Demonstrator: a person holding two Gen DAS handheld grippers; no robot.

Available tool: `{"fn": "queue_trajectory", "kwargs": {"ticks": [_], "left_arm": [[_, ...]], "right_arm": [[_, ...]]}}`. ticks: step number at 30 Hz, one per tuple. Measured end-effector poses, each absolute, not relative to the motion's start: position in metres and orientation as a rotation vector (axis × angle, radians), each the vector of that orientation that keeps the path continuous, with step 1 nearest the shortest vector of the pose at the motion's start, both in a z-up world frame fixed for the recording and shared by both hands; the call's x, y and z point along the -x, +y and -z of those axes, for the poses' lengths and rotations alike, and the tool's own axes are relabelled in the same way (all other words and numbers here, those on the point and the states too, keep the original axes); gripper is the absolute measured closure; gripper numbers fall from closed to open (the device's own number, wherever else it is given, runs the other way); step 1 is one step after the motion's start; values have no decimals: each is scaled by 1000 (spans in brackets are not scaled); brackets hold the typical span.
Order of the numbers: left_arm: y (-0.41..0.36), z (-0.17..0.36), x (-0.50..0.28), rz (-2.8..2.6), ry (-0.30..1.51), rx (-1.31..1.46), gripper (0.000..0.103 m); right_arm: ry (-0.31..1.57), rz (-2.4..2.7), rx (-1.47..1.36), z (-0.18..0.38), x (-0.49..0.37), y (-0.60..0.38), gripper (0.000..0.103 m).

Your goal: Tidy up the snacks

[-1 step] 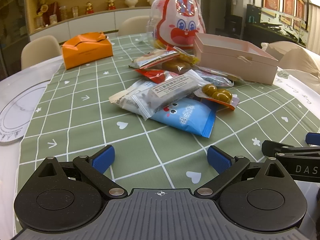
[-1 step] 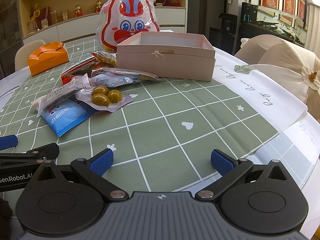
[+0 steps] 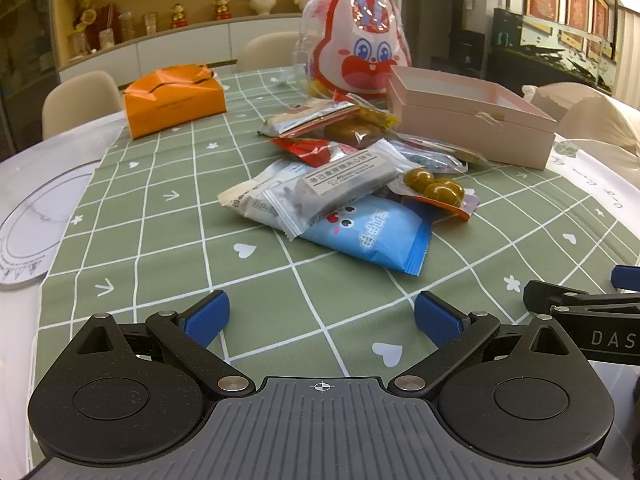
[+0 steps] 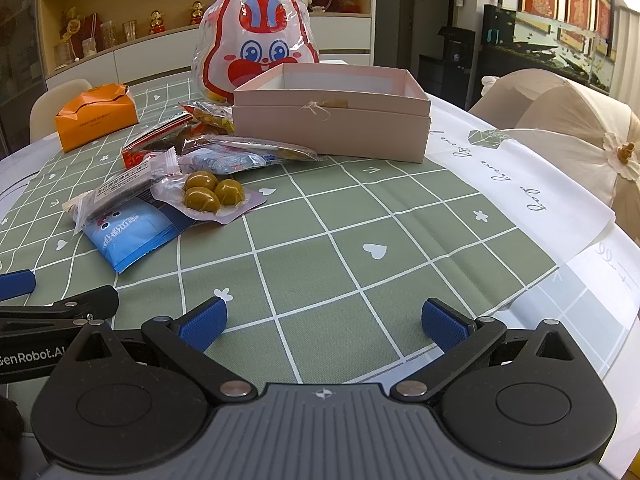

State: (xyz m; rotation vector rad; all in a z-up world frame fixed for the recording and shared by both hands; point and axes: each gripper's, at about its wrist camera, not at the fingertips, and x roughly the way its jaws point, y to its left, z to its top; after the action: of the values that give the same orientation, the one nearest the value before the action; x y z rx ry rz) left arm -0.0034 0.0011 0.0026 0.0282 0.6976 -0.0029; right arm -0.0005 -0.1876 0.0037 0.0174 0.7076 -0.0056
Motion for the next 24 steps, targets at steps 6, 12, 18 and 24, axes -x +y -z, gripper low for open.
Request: {"fn": "queue_trajectory", "kwargs": {"ticks": [6,12,18,24], "left_arm": [[1,-2,4,4,697,-28,1],[1,-2,4,4,696,-27,1],[1,-2,4,4,696,-27,1],[1,-2,4,5,695,-27,1]], "right_arm": [[708,6,-18,-4,1,-188,0],[708,6,-18,-4,0,-188,0],[707,6,-18,-4,0,-188,0],[708,2,-19,-3,2,-189,0]]}}
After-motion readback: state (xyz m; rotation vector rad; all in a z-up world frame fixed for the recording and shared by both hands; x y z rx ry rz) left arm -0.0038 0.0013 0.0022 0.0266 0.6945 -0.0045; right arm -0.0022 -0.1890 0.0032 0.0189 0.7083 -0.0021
